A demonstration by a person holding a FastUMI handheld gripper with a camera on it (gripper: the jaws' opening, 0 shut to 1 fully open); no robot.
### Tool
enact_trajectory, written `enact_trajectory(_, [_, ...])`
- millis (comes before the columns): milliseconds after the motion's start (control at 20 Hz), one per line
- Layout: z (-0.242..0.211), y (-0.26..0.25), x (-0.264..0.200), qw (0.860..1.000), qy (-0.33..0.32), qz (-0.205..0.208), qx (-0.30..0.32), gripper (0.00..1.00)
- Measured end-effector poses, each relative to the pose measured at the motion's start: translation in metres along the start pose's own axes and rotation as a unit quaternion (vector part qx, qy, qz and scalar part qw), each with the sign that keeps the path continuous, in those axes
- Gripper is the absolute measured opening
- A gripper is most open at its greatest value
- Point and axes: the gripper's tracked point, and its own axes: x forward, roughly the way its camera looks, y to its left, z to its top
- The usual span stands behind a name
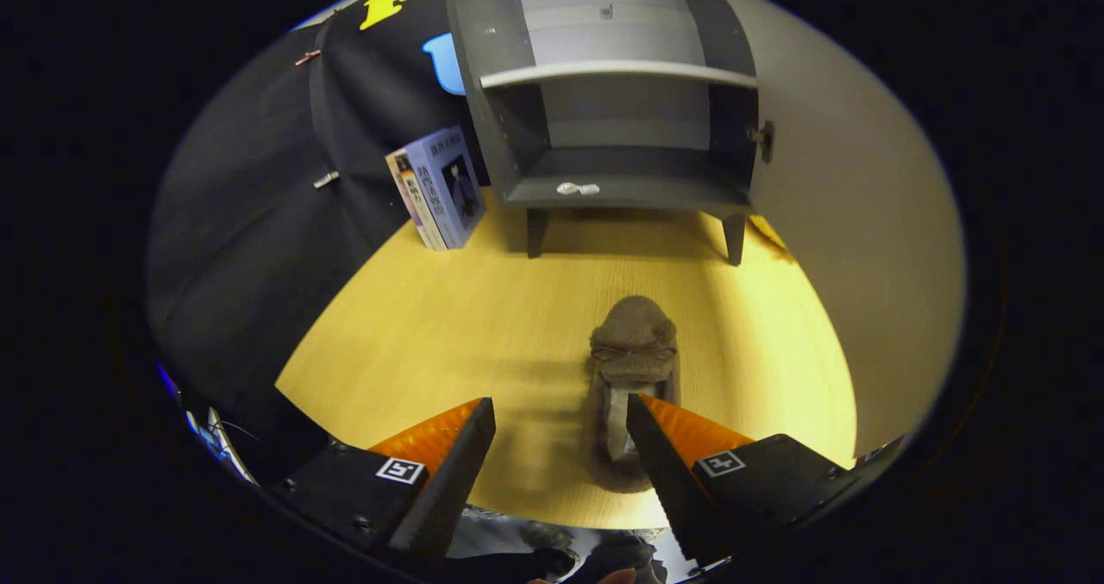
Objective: Open the shoe cabinet door, grab the shoes and put them into the shoe cabinet, then close the shoe cabinet door.
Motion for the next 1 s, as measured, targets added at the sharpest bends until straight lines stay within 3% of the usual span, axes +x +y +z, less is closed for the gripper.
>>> enact_trajectory(200, [-0.011,-0.017,0.056,1.000,-0.003,-0.027,0.010,0.97])
enact_trajectory(400, [0.000,-0.021,0.099,0.998,-0.036,-0.053,0.001,0.74])
enact_trajectory(500, [0.005,-0.027,0.118,0.996,-0.047,-0.076,-0.003,0.69])
enact_trajectory(600, [0.012,-0.043,0.118,0.992,-0.062,-0.108,0.001,0.45])
enact_trajectory(750, [0.015,-0.042,0.110,0.993,-0.067,-0.092,0.023,0.08])
enact_trajectory(1000, [0.041,-0.044,0.074,0.993,-0.082,-0.078,0.028,0.08])
